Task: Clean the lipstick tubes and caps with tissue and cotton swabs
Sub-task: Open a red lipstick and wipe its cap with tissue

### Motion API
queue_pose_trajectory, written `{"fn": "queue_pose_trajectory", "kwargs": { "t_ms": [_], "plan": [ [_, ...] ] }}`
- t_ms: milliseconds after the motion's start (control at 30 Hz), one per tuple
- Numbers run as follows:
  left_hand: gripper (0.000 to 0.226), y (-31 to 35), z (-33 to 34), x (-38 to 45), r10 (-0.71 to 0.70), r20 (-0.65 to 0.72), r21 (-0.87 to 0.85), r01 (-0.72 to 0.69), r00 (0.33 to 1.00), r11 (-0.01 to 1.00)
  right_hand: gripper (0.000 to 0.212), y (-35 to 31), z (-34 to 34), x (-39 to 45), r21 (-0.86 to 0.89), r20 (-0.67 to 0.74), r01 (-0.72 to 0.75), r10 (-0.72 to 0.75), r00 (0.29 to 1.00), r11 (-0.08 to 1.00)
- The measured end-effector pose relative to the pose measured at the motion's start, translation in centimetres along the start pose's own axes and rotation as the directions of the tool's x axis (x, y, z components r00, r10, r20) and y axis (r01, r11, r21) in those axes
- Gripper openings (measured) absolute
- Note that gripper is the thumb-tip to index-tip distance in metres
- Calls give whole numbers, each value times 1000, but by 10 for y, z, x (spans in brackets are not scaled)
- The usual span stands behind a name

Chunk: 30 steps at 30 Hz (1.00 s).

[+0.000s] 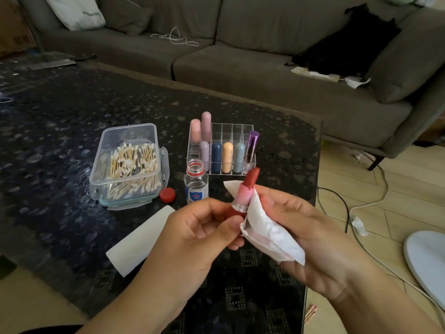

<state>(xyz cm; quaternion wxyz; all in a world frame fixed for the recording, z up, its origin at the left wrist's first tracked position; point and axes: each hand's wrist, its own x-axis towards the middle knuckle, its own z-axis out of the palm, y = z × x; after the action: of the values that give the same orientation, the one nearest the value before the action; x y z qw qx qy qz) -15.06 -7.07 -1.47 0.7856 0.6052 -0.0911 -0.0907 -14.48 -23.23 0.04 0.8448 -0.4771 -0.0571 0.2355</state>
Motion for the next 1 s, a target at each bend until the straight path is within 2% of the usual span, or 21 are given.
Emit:
{"fn": "queue_pose_trajectory", "kwargs": {
  "t_ms": [67,133,333,500,667,800,900,1000],
  "plan": [
    [16,0,0,0,7,-12,13,-7,1000,1000,32,-1,0,-1,53,22,-5,4,1000,999],
    [18,0,-1,1,22,-24,50,-21,999,999,32,-1,1,0,34,43,3,-4,999,999],
    [23,-3,-3,1,78,-26,179,-72,997,981,21,3,3,1,-210,-82,80,-100,992,974],
    [13,-4,-2,0,70,-62,217,-55,996,975,25,6,5,3,-450,-90,168,-232,968,877],
    [17,-2,2,-1,-50,-25,51,51,998,997,23,10,11,4,-419,-76,236,-293,953,876],
    [26,-2,0,0,-175,86,-168,187,981,968,23,7,12,3,-392,-96,239,-298,950,888],
    [13,-2,1,-1,-160,73,-236,173,984,956,24,6,13,2,-388,-87,251,-306,948,887],
    [4,-3,3,0,-126,9,-212,125,992,969,22,7,13,1,-404,-96,256,-319,943,878]
  ]
}}
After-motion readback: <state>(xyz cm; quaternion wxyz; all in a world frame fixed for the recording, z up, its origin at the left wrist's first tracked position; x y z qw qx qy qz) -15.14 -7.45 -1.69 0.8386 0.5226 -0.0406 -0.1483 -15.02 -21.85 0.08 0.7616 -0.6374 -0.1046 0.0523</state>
